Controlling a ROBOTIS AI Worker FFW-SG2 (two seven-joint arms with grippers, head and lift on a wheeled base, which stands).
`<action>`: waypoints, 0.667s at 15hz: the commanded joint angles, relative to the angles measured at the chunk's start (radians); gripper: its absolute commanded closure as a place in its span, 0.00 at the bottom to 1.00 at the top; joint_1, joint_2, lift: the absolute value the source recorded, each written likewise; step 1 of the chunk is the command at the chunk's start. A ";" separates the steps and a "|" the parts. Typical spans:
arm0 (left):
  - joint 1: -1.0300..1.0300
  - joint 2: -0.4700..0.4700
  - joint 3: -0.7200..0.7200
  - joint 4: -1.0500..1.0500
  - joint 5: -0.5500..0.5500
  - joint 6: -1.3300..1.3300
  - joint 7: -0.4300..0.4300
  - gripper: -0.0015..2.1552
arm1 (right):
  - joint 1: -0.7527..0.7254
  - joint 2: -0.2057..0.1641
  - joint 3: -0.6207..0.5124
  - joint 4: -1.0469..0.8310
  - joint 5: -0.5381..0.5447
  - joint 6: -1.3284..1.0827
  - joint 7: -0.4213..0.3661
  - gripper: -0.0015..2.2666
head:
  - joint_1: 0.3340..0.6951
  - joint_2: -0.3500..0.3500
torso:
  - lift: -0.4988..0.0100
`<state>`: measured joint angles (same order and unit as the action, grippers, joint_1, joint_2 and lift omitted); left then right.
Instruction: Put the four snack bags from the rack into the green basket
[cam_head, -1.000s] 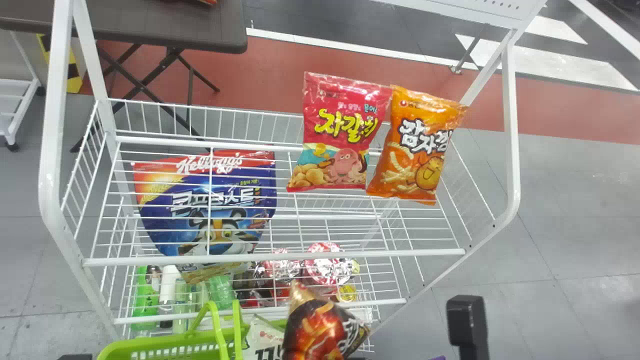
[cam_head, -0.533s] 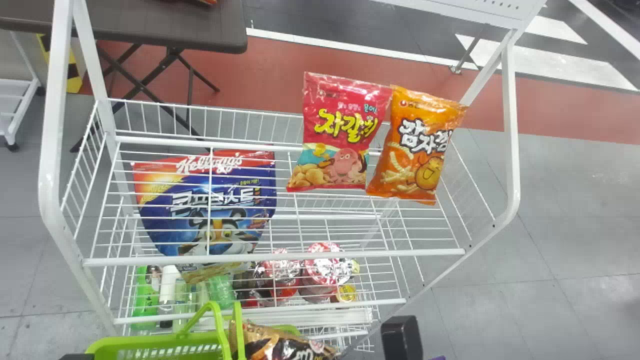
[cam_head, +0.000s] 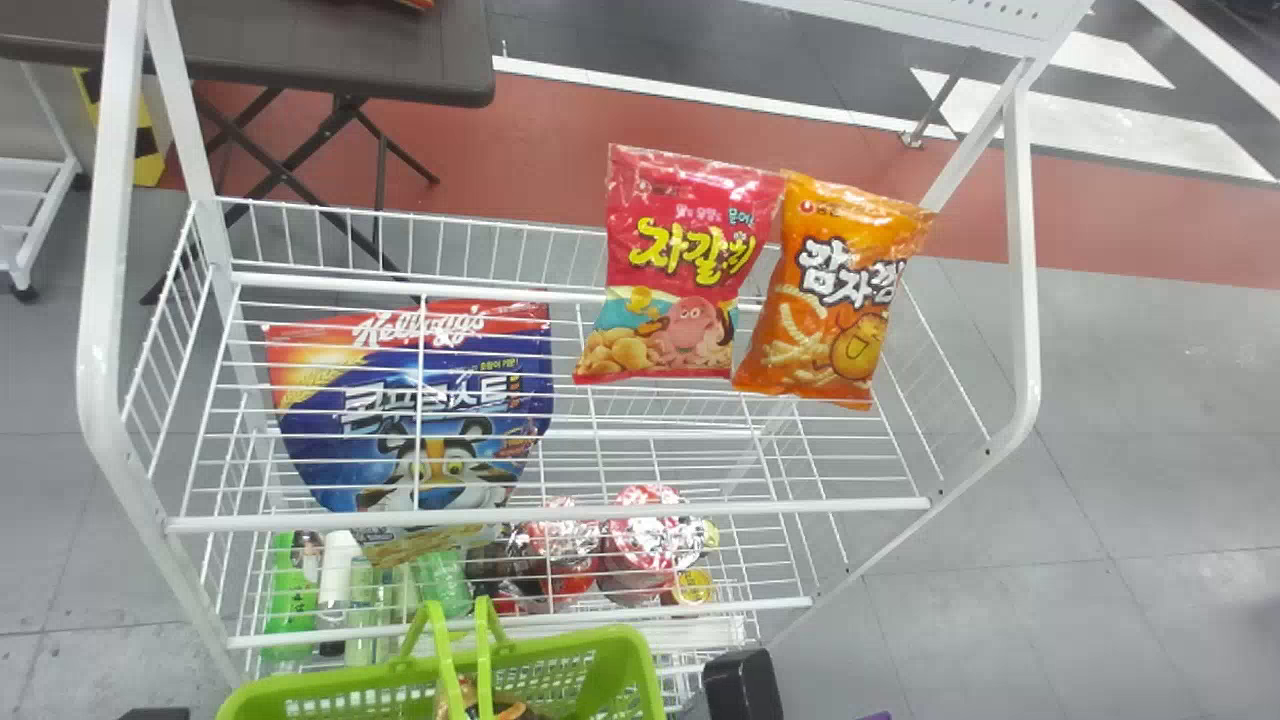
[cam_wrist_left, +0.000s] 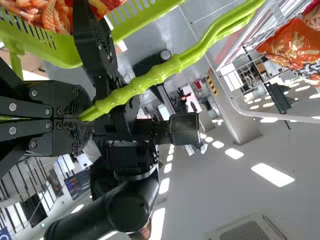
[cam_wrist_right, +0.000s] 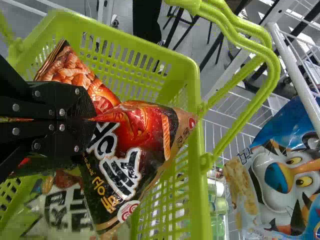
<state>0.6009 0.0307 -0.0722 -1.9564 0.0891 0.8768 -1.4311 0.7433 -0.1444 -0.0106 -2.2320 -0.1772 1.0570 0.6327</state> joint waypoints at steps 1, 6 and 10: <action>0.002 0.000 -0.001 -0.001 0.000 0.000 0.000 0.98 | 0.005 -0.003 -0.020 -0.015 -0.012 0.007 0.004 0.00 | 1.00 0.00 | 0.97; 0.007 0.000 -0.001 -0.003 -0.002 -0.003 0.000 0.98 | 0.011 0.006 -0.086 -0.044 -0.045 -0.104 -0.002 0.03 | 1.00 0.00 | 0.97; 0.007 0.000 -0.015 -0.003 -0.003 -0.003 0.003 0.98 | -0.079 0.032 -0.101 -0.029 -0.047 -0.493 -0.217 0.03 | 1.00 0.00 | 0.97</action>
<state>0.6074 0.0307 -0.0796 -1.9589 0.0866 0.8738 -1.4290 0.7116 -0.1139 -0.1179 -2.2750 -0.2282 0.6845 0.4501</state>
